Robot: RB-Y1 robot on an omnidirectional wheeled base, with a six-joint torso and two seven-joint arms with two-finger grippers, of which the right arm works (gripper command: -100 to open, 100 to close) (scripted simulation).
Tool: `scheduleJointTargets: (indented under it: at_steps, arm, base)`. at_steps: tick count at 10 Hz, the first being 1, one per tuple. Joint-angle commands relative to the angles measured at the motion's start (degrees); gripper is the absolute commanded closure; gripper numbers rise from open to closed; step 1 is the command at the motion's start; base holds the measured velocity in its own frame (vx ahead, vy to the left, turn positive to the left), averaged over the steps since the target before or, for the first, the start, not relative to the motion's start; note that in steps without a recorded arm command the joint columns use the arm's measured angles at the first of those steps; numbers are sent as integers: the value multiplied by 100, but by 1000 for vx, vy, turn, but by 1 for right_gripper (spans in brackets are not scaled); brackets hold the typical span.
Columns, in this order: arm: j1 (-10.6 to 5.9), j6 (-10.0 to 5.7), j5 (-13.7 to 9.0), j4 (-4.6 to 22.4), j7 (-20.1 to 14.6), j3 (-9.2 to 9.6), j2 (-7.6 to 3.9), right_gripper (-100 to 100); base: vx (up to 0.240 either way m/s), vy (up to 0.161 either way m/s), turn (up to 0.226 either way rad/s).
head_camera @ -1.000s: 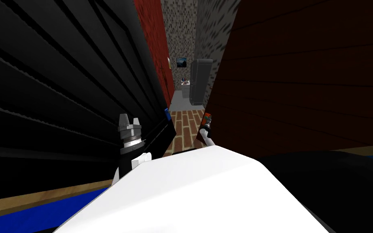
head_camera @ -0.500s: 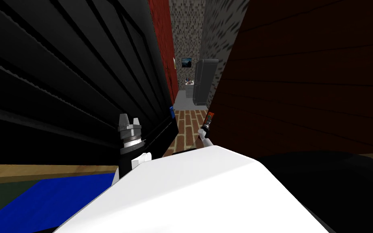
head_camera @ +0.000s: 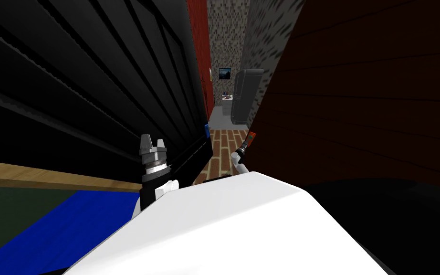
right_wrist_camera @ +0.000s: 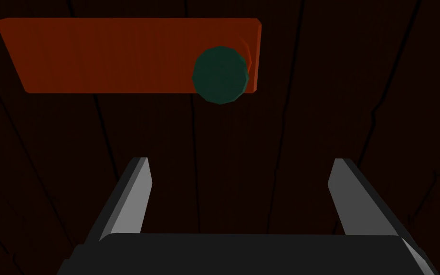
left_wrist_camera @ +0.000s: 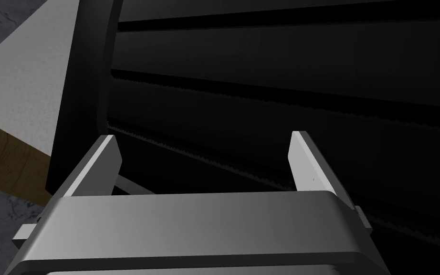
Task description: Push the door open
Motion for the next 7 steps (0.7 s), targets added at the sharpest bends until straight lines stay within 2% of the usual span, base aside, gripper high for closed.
scheduleJointTargets:
  at_steps: [1,2,3,5,7]
  arm:
    - [0,0,0,0,0,0,0,-100]
    - [-6,13,7,26,-25,-22,-151,-100]
    - [-13,45,22,52,-62,-48,-243,-100]
    - [-26,100,47,99,-127,-94,-311,-100]
    - [-41,169,77,157,-206,-150,-248,-100]
  base:
    - [-17,20,11]
    - [49,-39,-17]
    - [128,-119,-16]
    - [160,-179,-11]
    - [165,-213,-16]
